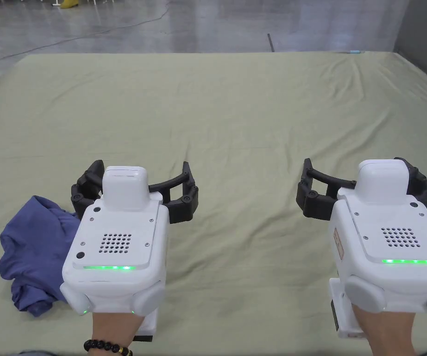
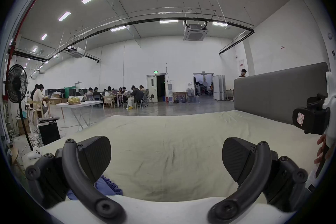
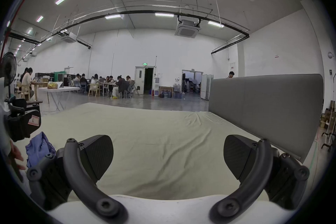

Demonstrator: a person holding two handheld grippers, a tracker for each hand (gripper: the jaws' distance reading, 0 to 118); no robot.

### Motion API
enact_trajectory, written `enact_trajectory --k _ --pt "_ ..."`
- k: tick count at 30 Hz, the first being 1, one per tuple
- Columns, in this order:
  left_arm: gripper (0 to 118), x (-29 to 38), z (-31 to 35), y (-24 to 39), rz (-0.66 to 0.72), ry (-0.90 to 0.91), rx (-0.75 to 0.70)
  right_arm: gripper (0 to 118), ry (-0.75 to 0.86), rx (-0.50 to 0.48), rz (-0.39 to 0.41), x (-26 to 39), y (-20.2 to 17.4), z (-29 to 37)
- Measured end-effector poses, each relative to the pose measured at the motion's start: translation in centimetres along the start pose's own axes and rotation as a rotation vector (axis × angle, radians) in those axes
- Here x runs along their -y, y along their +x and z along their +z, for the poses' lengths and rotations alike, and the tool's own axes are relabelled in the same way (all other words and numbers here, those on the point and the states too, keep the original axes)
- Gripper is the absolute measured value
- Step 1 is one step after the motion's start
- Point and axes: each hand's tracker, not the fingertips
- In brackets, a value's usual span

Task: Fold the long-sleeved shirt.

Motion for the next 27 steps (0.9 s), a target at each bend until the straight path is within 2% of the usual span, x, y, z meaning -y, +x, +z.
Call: enact_trajectory --k 16,18,21,25,27 --pt "118 0.32 -0.05 -0.01 0.013 -0.027 0.003 118 -0.013 -0.004 -0.004 0.02 0.15 -0.12" --pt "118 0.27 -0.07 -0.15 0.019 -0.027 0.001 118 -0.025 0.008 -0.017 0.0 0.19 -0.14" --pt "118 0.15 0.01 -0.25 0.019 -0.027 -0.005 118 -0.065 0.021 -0.078 0.07 0.57 -0.6" --pt "118 0.13 0.32 -0.27 0.031 -0.002 0.015 118 -0.085 0.007 -0.082 0.19 0.84 -0.6" --pt "118 0.02 0.26 -0.29 0.046 -0.008 0.016 118 -0.031 0.019 -0.07 0.31 0.62 -0.16"
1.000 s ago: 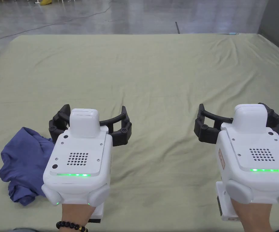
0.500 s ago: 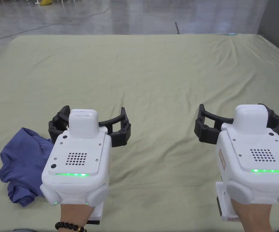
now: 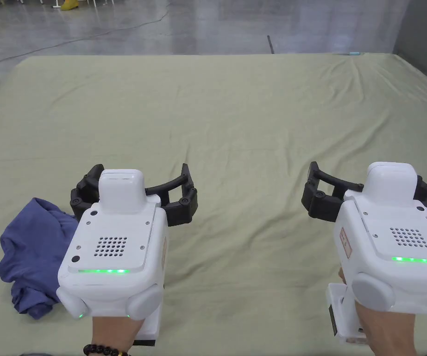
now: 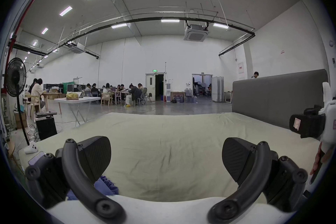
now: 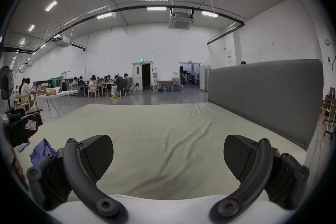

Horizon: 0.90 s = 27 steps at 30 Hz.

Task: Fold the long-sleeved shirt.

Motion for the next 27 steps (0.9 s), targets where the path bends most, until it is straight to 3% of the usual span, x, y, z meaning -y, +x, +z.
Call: enact_trajectory --k 7,15,20,27 --pt "118 0.21 -0.3 0.07 -0.015 -0.035 -0.007 118 -0.004 0.017 0.051 -0.27 -0.36 -0.12" --pt "118 0.31 -0.35 0.04 -0.016 -0.041 -0.008 118 -0.006 0.006 0.057 -0.09 -0.52 -0.14" --pt "118 0.41 -0.47 -0.22 -0.003 -0.049 -0.01 118 -0.037 -0.015 0.014 -0.38 -0.46 -0.22" --pt "118 0.68 -0.48 0.05 -0.034 -0.073 -0.004 118 -0.029 0.003 0.059 0.05 -0.69 -0.23"
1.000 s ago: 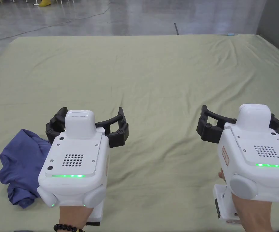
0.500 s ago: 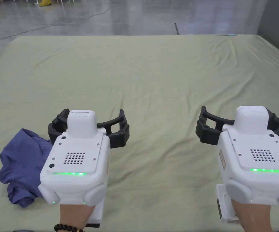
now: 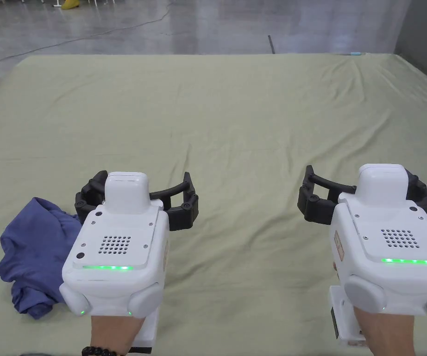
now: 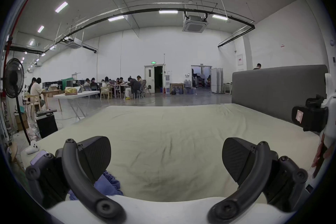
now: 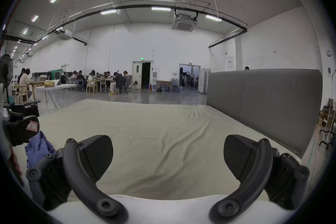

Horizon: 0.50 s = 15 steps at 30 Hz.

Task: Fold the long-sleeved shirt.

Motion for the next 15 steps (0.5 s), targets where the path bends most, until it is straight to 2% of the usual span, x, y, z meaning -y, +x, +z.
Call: enact_trajectory --k 6,7,8,9,10,11,12,13,15 --pt "118 -0.2 0.0 -0.1 0.01 -0.009 -0.002 118 -0.019 0.003 -0.006 0.0 0.2 0.0" --pt "113 -0.3 0.2 -0.1 0.006 -0.016 -0.001 118 -0.023 0.0 -0.015 0.0 0.3 0.0" --pt "84 -0.4 0.3 -0.3 0.008 -0.027 0.014 111 -0.028 -0.002 -0.024 -0.1 0.4 0.1" --pt "27 -0.4 0.4 -0.4 0.016 -0.042 0.059 75 -0.052 -0.051 -0.052 -0.1 0.7 0.1" --pt "0 -0.4 0.2 -0.3 0.004 -0.043 0.035 3 -0.046 -0.093 -0.066 -0.3 0.9 0.1" --pt "0 -0.3 0.0 0.1 -0.048 -0.069 -0.03 2 -0.055 -0.051 -0.042 -0.3 0.7 -0.1" --pt "0 -0.3 0.0 0.2 -0.057 -0.072 -0.014 2 -0.071 0.003 0.005 0.1 0.1 -0.5" --pt "0 -0.2 0.1 -0.1 -0.033 -0.072 0.033 2 -0.07 -0.053 -0.013 0.5 0.3 -0.7" --pt "0 -0.1 0.2 -0.2 -0.003 -0.071 0.05 2 -0.068 -0.047 -0.015 0.8 0.2 -0.5"
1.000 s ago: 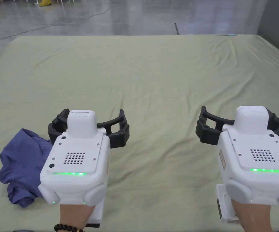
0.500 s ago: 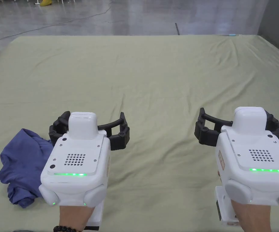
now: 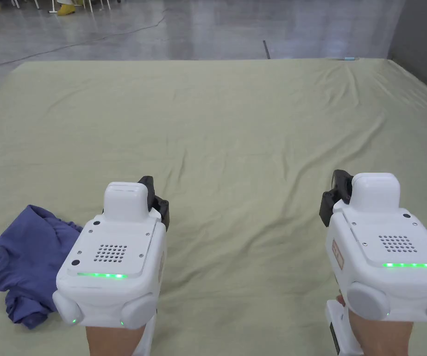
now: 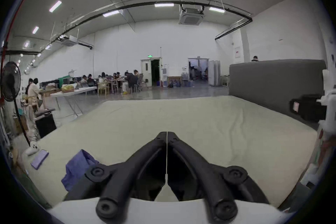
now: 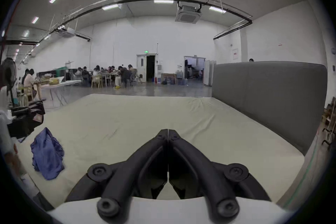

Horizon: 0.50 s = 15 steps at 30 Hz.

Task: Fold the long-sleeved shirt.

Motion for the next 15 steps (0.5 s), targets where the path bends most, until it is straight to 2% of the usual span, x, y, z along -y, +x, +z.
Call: enact_trajectory --k 4,8,11,15 --pt "0 0.3 -0.2 0.4 -0.018 -0.001 -0.022 2 -0.013 0.015 0.011 0.0 -0.1 -0.2" --pt "0 -0.2 -0.1 -1.2 0.019 -0.005 -0.066 2 -0.017 0.003 0.005 -0.6 -1.5 -0.7" --pt "0 -0.7 1.1 -4.0 -0.015 0.003 -0.18 2 -0.006 -0.089 0.014 -1.6 -5.0 -1.7" --pt "0 -1.2 3.9 -9.7 0.036 -0.003 -0.347 2 0.011 -0.272 0.017 -2.7 -12.1 -2.6"
